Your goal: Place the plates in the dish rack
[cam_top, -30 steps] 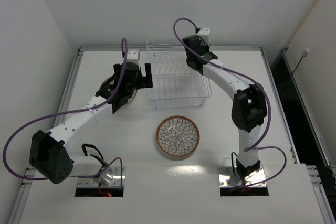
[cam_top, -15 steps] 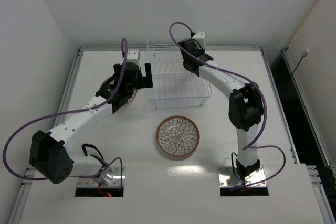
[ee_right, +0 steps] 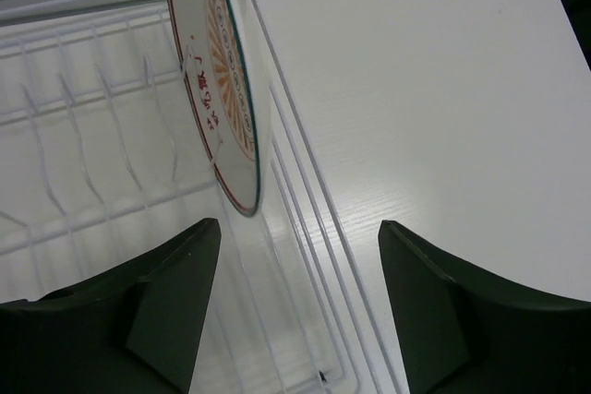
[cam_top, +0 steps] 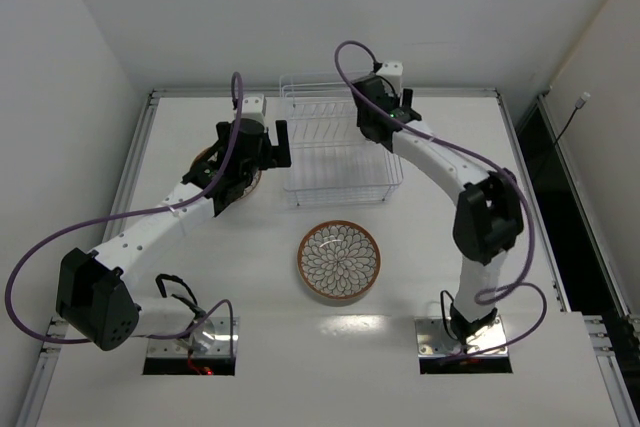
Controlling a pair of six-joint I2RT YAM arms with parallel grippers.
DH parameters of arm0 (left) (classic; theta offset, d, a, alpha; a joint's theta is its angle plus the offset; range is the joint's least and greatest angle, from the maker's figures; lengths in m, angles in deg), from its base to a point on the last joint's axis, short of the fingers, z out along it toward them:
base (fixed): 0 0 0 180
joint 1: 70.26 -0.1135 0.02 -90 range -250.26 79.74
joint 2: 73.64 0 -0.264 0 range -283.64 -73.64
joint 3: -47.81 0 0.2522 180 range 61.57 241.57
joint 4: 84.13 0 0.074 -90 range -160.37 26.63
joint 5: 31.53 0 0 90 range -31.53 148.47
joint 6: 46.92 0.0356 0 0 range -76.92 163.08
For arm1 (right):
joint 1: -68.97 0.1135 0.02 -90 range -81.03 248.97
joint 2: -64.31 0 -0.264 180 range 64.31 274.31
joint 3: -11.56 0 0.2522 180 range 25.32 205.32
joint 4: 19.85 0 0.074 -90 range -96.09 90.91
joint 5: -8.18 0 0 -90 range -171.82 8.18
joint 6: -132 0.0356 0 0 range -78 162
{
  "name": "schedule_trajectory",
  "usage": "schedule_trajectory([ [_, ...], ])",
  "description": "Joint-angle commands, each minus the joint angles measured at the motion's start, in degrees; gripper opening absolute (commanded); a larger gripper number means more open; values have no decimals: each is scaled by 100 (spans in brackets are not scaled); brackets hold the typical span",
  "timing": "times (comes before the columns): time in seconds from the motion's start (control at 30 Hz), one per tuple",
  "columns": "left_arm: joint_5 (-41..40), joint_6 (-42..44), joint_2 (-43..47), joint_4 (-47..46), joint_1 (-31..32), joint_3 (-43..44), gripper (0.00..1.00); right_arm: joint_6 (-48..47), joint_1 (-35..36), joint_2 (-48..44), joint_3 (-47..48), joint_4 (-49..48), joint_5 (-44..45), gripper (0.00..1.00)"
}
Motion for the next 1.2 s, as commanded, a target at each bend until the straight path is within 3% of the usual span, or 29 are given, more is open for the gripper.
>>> schedule_trajectory([
  [0.0, -51, 22, 111, -124, 33, 223, 100, 106, 38, -1383, -491, -164, -279, 67],
  [0.23, -235, 22, 111, -10, 33, 275, 100, 106, -32, -3639, -2924, -751, -2298, 74],
  [0.33, -235, -31, 111, -9, 33, 275, 100, 658, -85, -4415, -4583, -1174, -3133, 74],
  [0.47, -288, -31, 59, -9, 33, 275, 100, 1441, -147, -5566, -5861, -1964, -3751, 74],
  [0.77, -235, -31, 59, -9, 33, 275, 100, 1767, -217, -6158, -6891, -1756, -4691, 75],
  [0.9, -235, -31, 59, -9, 33, 275, 100, 2127, -217, -6210, -7583, -2088, -5281, 75],
  [1.17, -235, -84, 59, -9, 33, 223, 100, 2708, -217, -6202, -8465, -2819, -5334, 75],
])
